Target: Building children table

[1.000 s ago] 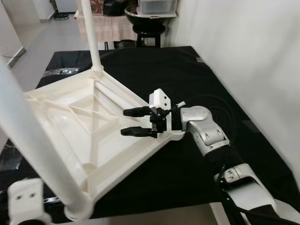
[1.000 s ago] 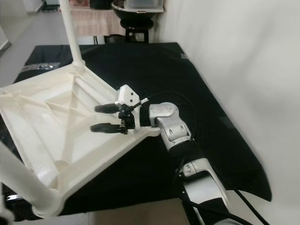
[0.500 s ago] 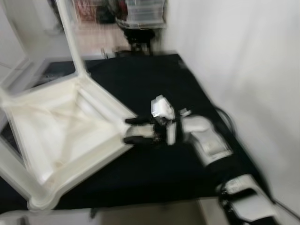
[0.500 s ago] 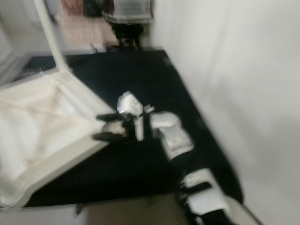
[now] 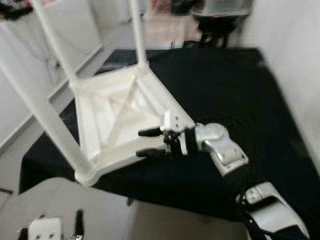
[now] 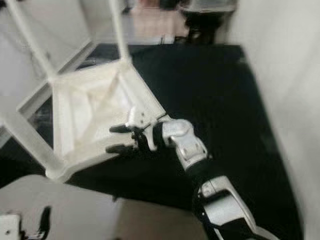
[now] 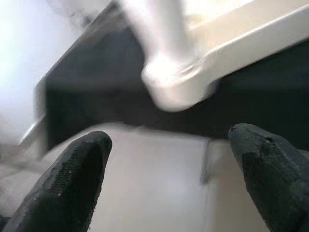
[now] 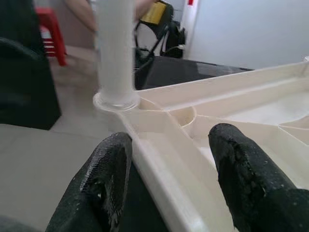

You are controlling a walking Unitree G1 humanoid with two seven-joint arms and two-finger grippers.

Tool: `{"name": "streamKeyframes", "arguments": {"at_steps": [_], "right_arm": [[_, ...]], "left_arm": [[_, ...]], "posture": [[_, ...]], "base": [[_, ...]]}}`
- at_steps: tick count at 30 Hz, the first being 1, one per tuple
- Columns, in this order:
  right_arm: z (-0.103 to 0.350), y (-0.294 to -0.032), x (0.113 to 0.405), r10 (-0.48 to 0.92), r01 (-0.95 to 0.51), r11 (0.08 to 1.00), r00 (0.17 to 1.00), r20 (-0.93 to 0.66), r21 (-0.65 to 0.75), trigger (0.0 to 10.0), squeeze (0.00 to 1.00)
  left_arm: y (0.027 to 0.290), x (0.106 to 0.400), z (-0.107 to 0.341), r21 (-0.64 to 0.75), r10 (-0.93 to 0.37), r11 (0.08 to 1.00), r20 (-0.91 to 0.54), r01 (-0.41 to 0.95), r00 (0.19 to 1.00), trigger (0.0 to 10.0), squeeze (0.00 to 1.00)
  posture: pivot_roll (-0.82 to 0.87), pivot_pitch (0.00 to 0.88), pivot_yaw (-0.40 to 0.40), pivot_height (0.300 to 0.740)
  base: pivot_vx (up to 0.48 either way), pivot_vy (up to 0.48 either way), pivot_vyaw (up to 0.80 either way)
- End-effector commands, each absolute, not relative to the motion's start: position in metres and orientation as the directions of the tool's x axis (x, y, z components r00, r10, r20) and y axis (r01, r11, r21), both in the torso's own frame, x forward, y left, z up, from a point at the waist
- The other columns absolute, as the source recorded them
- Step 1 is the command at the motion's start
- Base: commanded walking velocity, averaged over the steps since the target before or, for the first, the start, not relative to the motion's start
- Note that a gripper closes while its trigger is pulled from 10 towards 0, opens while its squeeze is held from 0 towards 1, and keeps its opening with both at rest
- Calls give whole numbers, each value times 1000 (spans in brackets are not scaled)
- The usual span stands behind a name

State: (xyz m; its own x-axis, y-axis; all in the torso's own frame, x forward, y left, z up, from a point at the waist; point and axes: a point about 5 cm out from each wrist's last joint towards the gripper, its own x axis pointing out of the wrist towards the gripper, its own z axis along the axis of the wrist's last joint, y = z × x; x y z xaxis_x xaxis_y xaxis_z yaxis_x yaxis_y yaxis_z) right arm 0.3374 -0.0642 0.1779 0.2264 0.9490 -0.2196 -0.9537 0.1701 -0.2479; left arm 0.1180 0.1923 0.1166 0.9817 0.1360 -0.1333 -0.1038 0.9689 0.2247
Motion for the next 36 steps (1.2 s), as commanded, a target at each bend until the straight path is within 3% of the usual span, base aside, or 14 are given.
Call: {"name": "streamKeyframes", "arguments": {"at_steps": [1,2,5,9,12,14,21,34,35,36], "right_arm": [[173,-59,338,936,-946,179,248,-250,-269,10000,0],[166,-66,336,897,-932,119,248,-365,-341,10000,0],[164,-68,333,861,-932,49,222,-458,-358,10000,0],[167,-65,329,813,-931,-55,168,-557,-361,10000,0],[167,-65,332,745,-894,-125,202,-635,-431,10000,0],[164,-68,339,623,-877,-192,237,-745,-440,10000,0],[166,-61,345,522,-880,-236,244,-818,-413,10000,0],[169,-38,353,346,-880,-286,273,-898,-378,10000,0],[169,-31,353,323,-874,-303,281,-904,-380,5529,0],[169,-24,353,307,-856,-326,306,-901,-401,0,0]], "left_arm": [[185,125,121,259,48,966,-119,-15,992,10000,0],[174,146,137,276,-83,957,-40,91,996,10000,0],[164,158,144,334,-180,927,-5,171,984,10000,0],[154,173,143,337,-226,919,19,206,974,10000,0],[146,181,140,297,-261,922,6,247,965,10000,0],[144,184,142,243,-293,928,5,283,956,10000,0],[144,189,147,145,-270,953,23,264,963,10000,0],[140,189,143,134,-280,951,-2,277,960,10000,0],[140,189,143,132,-277,952,-2,275,961,10000,0],[140,189,143,131,-275,953,-2,273,961,10000,0]], "posture": [[70,84,16,740],[66,85,14,740],[58,82,13,740],[46,76,9,740],[44,78,4,740],[37,83,-5,740],[35,89,-11,740],[37,95,-26,740],[35,96,-30,740],[35,98,-32,740]], "base": [[0,0,0],[0,0,0],[0,0,0],[0,0,0],[0,0,0],[0,0,0],[0,0,0],[0,0,0],[0,0,0],[0,0,0]]}}
